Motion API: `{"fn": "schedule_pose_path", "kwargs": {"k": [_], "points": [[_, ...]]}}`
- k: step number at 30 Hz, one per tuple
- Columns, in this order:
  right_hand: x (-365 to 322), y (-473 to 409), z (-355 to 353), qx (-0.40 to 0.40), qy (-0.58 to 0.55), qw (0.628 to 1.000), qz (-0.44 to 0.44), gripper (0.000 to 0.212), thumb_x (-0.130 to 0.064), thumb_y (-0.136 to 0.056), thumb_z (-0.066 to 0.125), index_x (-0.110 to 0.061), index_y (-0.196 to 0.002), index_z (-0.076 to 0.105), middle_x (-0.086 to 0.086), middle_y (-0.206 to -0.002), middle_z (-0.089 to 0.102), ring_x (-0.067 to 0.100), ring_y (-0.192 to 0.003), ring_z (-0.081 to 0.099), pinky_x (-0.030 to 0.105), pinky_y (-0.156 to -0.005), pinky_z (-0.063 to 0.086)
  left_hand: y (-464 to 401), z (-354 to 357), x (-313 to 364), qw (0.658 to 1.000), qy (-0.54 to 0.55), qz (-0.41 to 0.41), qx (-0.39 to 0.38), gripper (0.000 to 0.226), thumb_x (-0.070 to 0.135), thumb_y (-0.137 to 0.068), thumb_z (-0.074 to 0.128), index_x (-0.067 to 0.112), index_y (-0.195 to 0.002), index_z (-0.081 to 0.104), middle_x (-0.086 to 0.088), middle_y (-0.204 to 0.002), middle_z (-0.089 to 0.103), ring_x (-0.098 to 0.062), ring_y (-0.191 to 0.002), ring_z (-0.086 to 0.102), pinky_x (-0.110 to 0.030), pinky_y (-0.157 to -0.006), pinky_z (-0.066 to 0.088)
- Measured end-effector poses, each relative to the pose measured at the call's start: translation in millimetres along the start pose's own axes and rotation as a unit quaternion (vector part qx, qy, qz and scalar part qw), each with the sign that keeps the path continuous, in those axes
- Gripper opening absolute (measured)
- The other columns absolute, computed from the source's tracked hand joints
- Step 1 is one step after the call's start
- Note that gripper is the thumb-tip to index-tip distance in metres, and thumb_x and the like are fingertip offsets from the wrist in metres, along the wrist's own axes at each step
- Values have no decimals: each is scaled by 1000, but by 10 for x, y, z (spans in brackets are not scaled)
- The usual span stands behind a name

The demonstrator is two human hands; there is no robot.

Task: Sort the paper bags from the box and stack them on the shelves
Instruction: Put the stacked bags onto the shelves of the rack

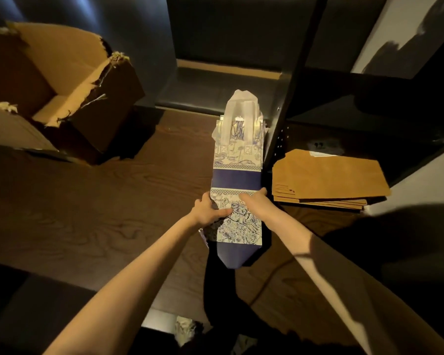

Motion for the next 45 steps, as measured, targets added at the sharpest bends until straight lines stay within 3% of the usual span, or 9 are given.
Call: {"fn": "schedule_pose_path", "kwargs": {"k": [7,13,23,26,29,33,38,40,45], "points": [[8,-268,104,-37,-83,996,-2,85,-31,-94,54,-5,-149,-6,12,-149,32,30,-133,37,39,-109,34,-484,37,-244,992,123,29,-12,109,57,-53,80,7,-136,30,-11,-129,54,-30,-118,53,-51,-99,44],[22,-354,96,-53,-176,983,10,74,-48,-82,64,-9,-140,40,2,-137,47,22,-127,44,32,-103,36,-212,-47,36,994,111,14,-8,81,36,-77,75,-1,-132,30,-22,-130,50,-32,-119,51,-45,-95,46],[158,-510,169,-71,-219,971,65,104,-54,-65,79,-12,-146,28,4,-150,34,25,-137,33,47,-113,27,-397,-59,-204,989,141,24,-20,100,66,-49,82,3,-119,49,-8,-115,64,-23,-102,63,-44,-91,51],[158,-522,215,-62,-238,967,65,77,-46,-72,77,-7,-128,44,7,-142,44,27,-127,45,47,-105,39,-255,-78,-131,981,189,19,-34,67,44,-69,80,2,-115,55,-15,-116,64,-22,-98,62,-41,-92,51],[125,-500,249,-49,-252,965,50,42,-35,-76,77,-6,-100,59,15,-120,62,26,-100,62,38,-82,53,-208,-58,-204,978,202,6,-43,81,60,-57,80,10,-117,60,-8,-118,65,-23,-104,63,-38,-90,52],[69,-491,295,-33,-280,959,24,89,-44,-53,87,-3,-124,53,12,-127,58,30,-119,55,49,-102,44,-127,-12,-278,968,239,-26,-69,54,53,-70,74,19,-110,63,-3,-112,68,-21,-101,65,-40,-94,50],[-190,-324,270,-23,-306,951,-37,43,-18,-76,78,-11,-115,63,8,-112,68,25,-109,62,46,-100,46,23,-93,-255,955,277,-27,-106,68,49,-68,77,8,-120,60,-3,-110,70,-18,-102,66,-35,-98,46],[-296,-232,264,-25,-317,946,-62,44,-16,-78,76,-11,-119,61,8,-113,68,25,-108,63,45,-99,47,93,-140,-222,951,281,-11,-127,80,52,-60,78,8,-124,58,-4,-116,68,-19,-107,64,-38,-103,43],[-563,40,282,-36,-340,935,-100,59,-17,-76,78,-11,-129,53,11,-117,66,26,-105,63,44,-92,51,361,-401,-48,949,292,46,-112,41,33,-80,71,16,-115,60,-1,-112,69,-17,-101,66,-29,-88,50]]}}
Point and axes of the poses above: each hand's wrist, its own y-axis away from the middle knuckle, its own z-axis out of the palm, x = y × z, the point moved 10 cm from there along -y, towards the middle knuckle
